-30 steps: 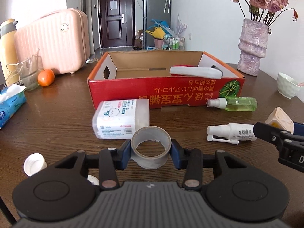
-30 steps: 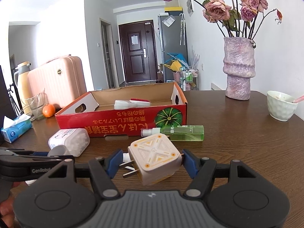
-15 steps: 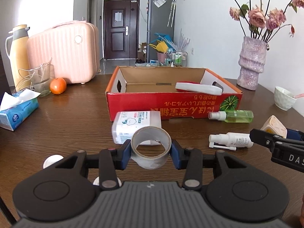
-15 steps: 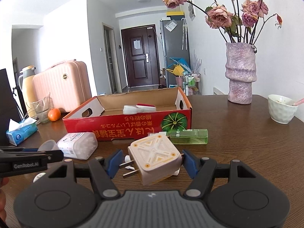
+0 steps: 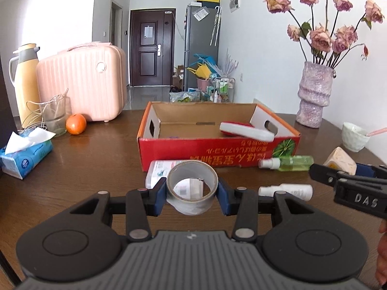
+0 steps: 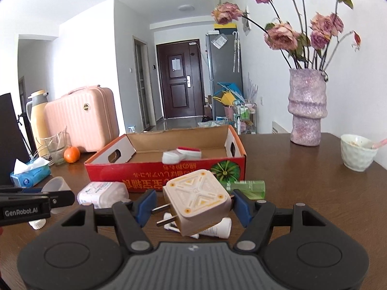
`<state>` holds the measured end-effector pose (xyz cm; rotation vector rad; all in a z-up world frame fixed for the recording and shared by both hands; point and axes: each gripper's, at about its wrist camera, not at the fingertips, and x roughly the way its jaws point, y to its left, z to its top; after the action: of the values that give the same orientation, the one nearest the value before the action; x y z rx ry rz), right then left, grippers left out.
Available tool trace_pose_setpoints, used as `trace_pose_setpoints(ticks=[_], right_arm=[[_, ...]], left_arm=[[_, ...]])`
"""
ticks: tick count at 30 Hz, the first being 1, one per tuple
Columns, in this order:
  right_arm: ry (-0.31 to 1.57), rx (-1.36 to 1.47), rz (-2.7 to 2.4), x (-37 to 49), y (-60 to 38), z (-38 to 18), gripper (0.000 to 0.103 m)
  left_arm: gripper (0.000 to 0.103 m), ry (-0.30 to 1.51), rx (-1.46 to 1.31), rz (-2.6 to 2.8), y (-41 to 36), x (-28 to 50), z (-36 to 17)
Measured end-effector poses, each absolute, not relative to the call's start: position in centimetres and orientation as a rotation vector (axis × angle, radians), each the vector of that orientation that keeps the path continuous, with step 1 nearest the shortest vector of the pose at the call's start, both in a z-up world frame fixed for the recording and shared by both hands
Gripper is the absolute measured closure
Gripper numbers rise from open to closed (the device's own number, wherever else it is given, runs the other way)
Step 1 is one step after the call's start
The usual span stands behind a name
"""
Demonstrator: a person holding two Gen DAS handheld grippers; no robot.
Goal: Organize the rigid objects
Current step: 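Carry the tape roll in the left gripper over the box while the right carries the air freshener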
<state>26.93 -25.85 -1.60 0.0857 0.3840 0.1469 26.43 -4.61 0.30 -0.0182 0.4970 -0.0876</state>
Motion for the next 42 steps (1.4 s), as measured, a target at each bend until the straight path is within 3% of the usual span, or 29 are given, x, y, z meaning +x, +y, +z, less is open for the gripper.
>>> trace_pose_setpoints(ticks=[19,42], right_arm=[[0.328,0.055,0.163,31.4,-24.0,2.7,0.036],[0.390,0.053,0.115,42.5,-23.5,2.3,0.036]], left_arm=[[0.060,0.395,-0.065,-0.058,-5.7,30.9,5.2],[0.060,0.480,-0.101,0.018,-5.6,41.9,3.8]])
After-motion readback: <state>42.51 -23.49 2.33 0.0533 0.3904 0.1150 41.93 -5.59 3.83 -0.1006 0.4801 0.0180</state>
